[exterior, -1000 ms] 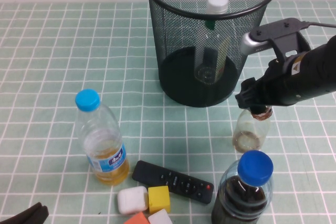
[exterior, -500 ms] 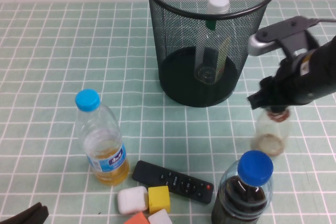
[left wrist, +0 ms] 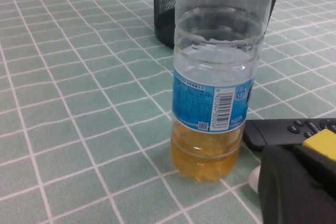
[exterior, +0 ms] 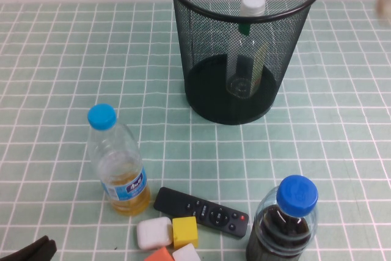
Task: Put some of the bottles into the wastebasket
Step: Place the bottle in the trash can
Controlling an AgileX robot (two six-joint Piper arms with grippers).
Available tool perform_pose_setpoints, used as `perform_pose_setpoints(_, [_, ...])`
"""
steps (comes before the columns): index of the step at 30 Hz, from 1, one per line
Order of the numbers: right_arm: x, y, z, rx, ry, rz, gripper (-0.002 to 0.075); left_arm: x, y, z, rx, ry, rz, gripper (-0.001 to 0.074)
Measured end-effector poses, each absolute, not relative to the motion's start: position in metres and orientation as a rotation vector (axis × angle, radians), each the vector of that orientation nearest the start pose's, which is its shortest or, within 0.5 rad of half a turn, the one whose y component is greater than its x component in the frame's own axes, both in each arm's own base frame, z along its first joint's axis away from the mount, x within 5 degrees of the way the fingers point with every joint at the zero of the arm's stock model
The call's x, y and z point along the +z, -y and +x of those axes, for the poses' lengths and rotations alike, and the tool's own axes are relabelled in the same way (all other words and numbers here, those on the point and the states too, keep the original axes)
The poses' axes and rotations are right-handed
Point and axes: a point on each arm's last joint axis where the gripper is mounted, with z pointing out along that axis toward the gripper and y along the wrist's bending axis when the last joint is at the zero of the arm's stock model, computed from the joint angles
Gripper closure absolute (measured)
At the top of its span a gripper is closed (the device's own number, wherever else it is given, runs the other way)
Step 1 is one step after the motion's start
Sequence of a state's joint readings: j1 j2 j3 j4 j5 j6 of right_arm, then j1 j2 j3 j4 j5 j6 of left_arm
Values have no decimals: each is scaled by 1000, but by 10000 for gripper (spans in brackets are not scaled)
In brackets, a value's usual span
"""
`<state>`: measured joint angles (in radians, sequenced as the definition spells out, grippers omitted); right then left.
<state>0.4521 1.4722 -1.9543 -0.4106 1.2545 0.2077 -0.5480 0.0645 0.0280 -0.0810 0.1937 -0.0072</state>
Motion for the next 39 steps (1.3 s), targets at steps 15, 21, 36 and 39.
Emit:
perform_pose_setpoints(15, [521,-177,348,387,-1983,-464,433,182,33,51,-472,-1743,421,739])
perform_pose_setpoints(21, [455,-208,398,447,-2123,-501,433,182,33,51,-473,-1744,419,739])
perform_pose_setpoints(36, [368,-236,446,472,-2291,-535,391,182,33,51,-473,-1744,419,739])
perform_pose_setpoints(39, [362,-236,447,459,-2313,-540,309,182,33,51,-473,-1744,419,739])
